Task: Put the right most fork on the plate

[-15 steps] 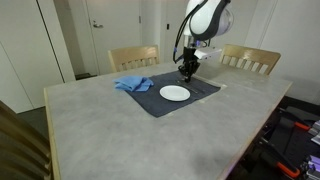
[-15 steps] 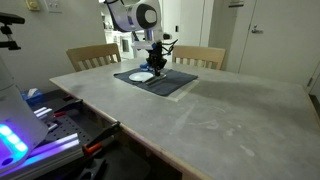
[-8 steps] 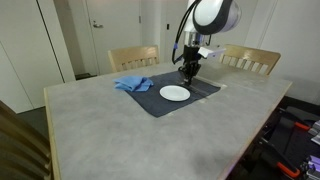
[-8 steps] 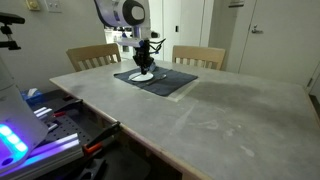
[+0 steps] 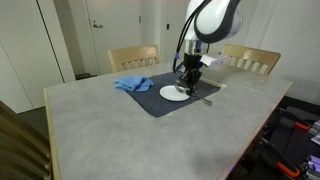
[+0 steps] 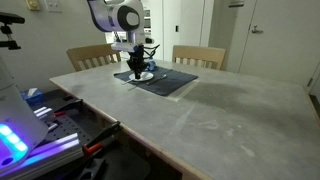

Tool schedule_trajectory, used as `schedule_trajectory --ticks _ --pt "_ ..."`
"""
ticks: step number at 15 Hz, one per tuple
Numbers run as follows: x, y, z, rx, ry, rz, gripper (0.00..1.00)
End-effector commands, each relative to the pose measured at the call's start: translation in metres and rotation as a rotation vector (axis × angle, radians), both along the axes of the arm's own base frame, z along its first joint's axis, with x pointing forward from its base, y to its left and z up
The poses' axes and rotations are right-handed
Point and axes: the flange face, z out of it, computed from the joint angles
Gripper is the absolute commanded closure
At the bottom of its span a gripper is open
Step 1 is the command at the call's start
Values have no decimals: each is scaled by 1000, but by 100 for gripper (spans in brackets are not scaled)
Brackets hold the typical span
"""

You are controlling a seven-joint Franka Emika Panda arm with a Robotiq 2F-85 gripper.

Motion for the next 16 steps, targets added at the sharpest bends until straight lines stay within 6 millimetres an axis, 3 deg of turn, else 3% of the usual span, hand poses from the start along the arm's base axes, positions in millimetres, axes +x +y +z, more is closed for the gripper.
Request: schedule_trajectory --ticks 1,10,16 --pt "4 5 -5 23 -43 27 98" --pt "19 15 -11 62 -48 103 98" --pt "24 10 -20 67 -57 98 98"
